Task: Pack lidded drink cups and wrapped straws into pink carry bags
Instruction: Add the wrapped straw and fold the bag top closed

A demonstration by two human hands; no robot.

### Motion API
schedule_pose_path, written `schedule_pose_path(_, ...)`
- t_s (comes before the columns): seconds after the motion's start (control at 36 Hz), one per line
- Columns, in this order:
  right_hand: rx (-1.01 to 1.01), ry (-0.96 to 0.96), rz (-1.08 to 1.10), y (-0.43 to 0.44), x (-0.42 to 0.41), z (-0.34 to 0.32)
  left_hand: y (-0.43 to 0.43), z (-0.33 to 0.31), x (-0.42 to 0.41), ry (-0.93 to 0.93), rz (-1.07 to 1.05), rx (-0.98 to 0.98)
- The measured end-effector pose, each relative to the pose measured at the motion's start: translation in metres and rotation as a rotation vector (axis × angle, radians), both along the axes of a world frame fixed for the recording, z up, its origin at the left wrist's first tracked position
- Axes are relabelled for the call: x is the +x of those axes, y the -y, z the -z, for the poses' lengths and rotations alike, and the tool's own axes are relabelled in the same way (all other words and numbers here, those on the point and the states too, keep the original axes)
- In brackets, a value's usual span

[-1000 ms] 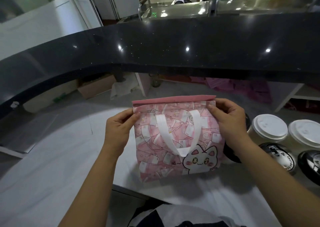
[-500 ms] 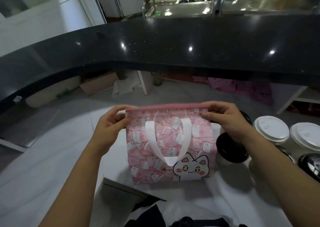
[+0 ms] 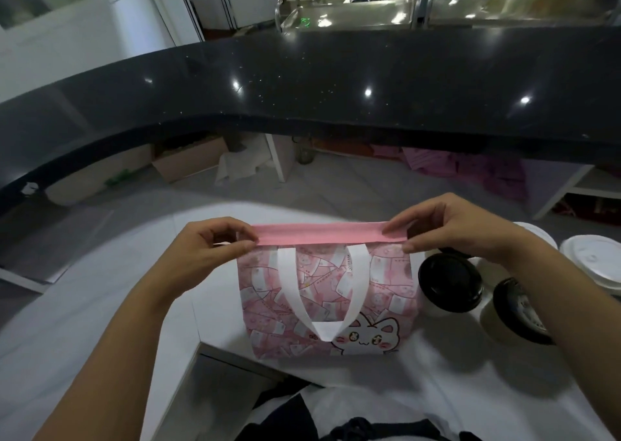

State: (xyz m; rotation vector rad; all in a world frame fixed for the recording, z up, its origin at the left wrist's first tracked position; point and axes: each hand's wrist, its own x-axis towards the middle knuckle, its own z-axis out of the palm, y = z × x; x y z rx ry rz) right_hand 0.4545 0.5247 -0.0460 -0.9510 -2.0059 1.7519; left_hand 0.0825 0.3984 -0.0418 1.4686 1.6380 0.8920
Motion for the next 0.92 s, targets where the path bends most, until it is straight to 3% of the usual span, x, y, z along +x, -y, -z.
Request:
schedule_pose_path(0.17, 0.372, -0.027, 0.162, 0.026, -0.013, 0.005, 0.012, -0.002, 0.001, 0.053, -0.007, 0.078)
schedule_pose_path(0.25, 0.625, 0.043, 0.212, 0.038, -0.017, 0.008, 0.02, -0.004, -0.005, -0.128, 0.044, 0.085)
schedule_pose_path(0.44, 0.97, 0.192, 0.106, 0.06, -0.027, 0.011, 0.031, -0.017, 0.011, -0.474, 0.137, 0.087)
schedule_pose_path(0.72, 1.212, 0.328, -0.024, 0.07, -0.062, 0.01, 0.028, -0.018, 0.048, -0.721, 0.272, 0.321)
schedule_pose_path(0.92, 1.257, 0.367, -0.037, 0.073, -0.061, 0.004, 0.028, -0.025, 0.047, -0.717, 0.246, 0.185)
